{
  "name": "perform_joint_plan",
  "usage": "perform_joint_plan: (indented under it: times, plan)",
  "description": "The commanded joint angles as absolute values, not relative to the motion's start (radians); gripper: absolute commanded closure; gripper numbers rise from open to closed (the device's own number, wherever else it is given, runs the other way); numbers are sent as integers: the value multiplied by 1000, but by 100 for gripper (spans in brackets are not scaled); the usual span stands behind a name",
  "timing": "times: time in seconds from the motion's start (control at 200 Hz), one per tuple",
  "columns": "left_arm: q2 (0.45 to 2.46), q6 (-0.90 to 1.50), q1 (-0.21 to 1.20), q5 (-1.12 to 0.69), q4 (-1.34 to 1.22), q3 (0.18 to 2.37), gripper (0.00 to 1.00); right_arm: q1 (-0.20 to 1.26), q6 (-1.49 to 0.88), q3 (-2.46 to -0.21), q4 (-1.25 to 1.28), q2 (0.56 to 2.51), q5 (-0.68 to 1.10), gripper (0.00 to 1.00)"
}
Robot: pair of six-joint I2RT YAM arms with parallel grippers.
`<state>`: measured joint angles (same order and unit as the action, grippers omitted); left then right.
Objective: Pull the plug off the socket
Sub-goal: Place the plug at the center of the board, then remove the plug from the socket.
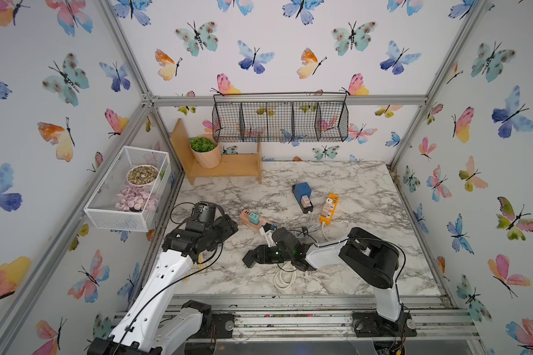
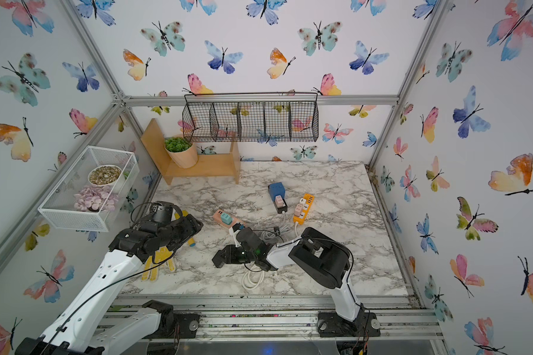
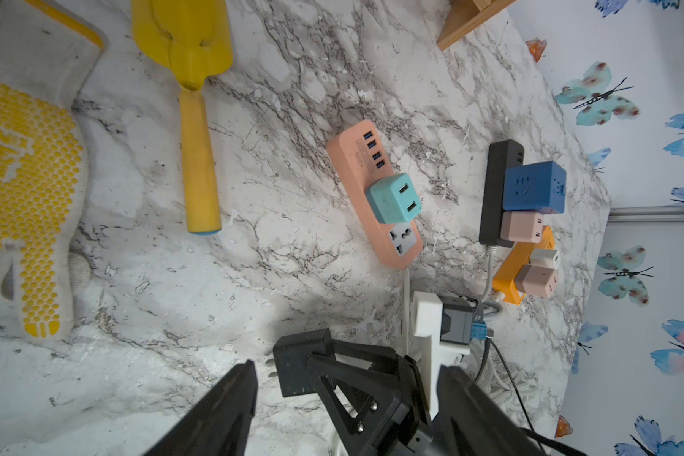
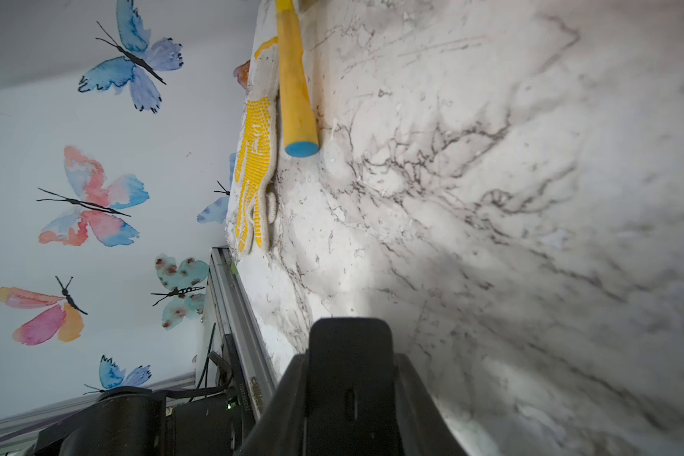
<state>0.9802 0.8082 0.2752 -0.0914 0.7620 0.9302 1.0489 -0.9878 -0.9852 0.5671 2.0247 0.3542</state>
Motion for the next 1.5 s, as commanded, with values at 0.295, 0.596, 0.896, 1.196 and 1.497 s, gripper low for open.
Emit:
perform_joint_plan:
  times: [0.295,0.596,0.896,1.196,1.497]
  plan:
    - [1005,767,277,-129,749,919,24,1055,-918,-1084,334,2003,244,34]
    - [1070,830,276,-104,752,950,27,1055,-813,-1126,173,1891,163,31]
    - [1316,862,213,-142,778,1099,37,1054,-613,-1212,9,1811,-12,36]
    - [1573,906,184,-240,807,1305,40,1024,-404,-1372,-104,1912,-141,45]
    - [1850,934,183,-259,857,1501,59,957,-265,-1357,54,1937,-83,44]
